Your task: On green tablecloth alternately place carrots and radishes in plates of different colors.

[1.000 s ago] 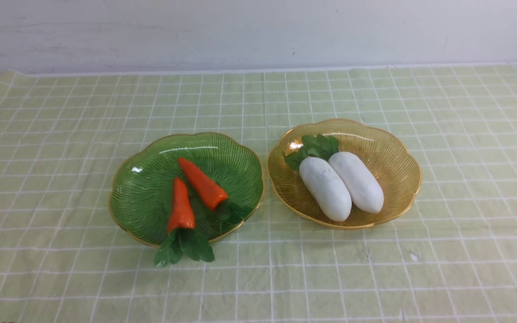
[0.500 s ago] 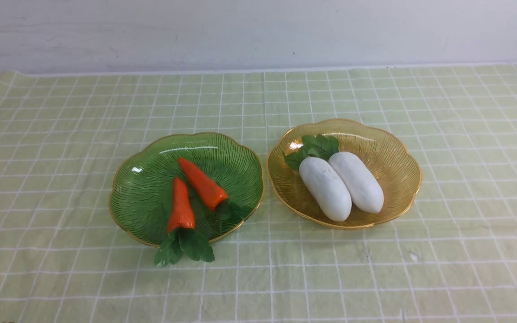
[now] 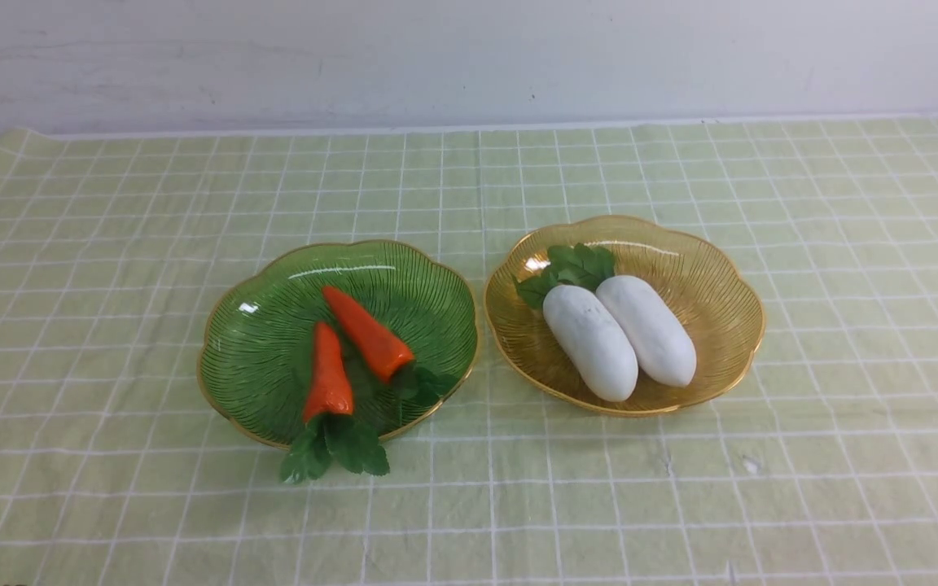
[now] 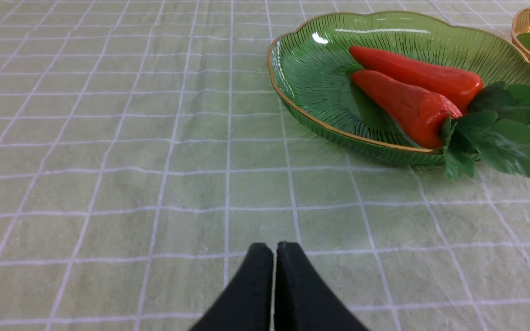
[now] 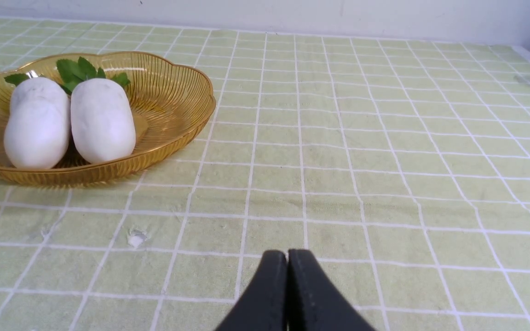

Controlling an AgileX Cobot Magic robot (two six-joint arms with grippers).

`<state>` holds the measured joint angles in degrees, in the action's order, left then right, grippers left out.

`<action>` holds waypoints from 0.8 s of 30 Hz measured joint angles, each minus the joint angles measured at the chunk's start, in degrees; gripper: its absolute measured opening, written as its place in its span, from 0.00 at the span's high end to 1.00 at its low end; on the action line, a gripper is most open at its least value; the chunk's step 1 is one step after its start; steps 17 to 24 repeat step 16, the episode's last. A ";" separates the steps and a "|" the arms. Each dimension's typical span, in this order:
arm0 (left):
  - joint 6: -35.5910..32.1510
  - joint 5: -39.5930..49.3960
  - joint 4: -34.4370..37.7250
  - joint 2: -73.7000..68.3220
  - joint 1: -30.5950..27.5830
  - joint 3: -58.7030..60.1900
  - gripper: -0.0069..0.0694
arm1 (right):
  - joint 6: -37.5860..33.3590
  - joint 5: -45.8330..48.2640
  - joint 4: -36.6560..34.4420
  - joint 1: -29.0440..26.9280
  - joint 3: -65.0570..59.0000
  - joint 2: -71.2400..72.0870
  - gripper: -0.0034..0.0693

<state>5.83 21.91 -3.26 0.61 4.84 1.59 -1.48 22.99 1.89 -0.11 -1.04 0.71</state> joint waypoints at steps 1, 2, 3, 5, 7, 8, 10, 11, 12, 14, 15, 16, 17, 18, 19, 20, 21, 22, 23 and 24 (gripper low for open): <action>0.00 0.00 0.00 0.00 0.00 0.00 0.92 | 0.00 0.00 0.00 0.00 0.00 0.00 0.97; 0.00 0.00 0.00 0.00 0.00 0.00 0.92 | 0.00 0.00 0.00 0.00 0.00 0.00 0.97; 0.00 0.00 0.00 0.00 0.00 0.00 0.92 | 0.00 0.00 0.00 0.00 0.00 0.00 0.97; 0.00 0.00 0.00 0.00 0.00 0.00 0.92 | 0.00 0.00 0.00 0.00 0.00 0.00 0.97; 0.00 0.00 0.00 0.00 0.00 0.00 0.92 | -0.05 0.00 0.00 0.00 0.00 0.00 0.97; 0.00 0.00 0.00 0.00 0.00 0.00 0.92 | -0.05 0.00 0.00 0.00 0.00 0.00 0.97; 0.00 0.00 0.00 0.00 0.00 0.00 0.92 | -0.11 0.00 0.00 0.00 0.00 0.00 0.97; 0.00 0.00 0.00 0.00 0.00 0.00 0.92 | -0.23 0.00 0.00 0.00 0.00 0.00 0.97; 0.00 0.00 0.00 0.00 0.00 0.00 0.92 | -0.29 0.00 0.00 0.00 0.00 0.00 0.97; 0.00 0.00 0.00 0.00 0.00 0.00 0.92 | -0.32 0.00 0.00 0.00 0.00 0.00 0.97; 0.00 0.00 0.00 0.00 0.00 0.00 0.92 | -0.43 0.00 0.00 0.00 0.00 0.00 0.97; 0.00 0.00 0.00 0.00 0.00 0.00 0.92 | -0.43 0.00 0.00 0.00 0.00 0.00 0.97; 0.00 0.00 0.00 0.00 0.00 0.00 0.92 | -0.43 0.00 0.00 0.00 0.00 0.00 0.97; 0.00 0.00 0.00 0.00 0.00 0.00 0.92 | -0.43 0.00 0.00 0.00 0.00 0.00 0.97; 0.00 0.00 0.00 0.00 0.00 0.00 0.92 | -0.43 0.00 0.00 0.00 0.00 0.00 0.97; 0.00 0.00 0.00 0.00 0.00 0.00 0.92 | -0.43 0.00 0.00 0.00 0.00 0.00 0.97; 0.00 0.00 0.00 0.00 0.00 0.00 0.92 | -0.43 0.00 0.00 0.00 0.00 0.00 0.97; 0.00 0.00 0.00 0.00 0.00 0.00 0.92 | -0.43 0.00 0.00 0.00 0.00 0.00 0.97; 0.00 0.00 0.00 0.00 0.00 0.00 0.92 | -0.43 0.00 0.00 0.00 0.00 0.00 0.97; 0.00 0.00 0.00 0.00 0.00 0.00 0.92 | -0.43 0.00 0.00 0.00 0.00 0.00 0.97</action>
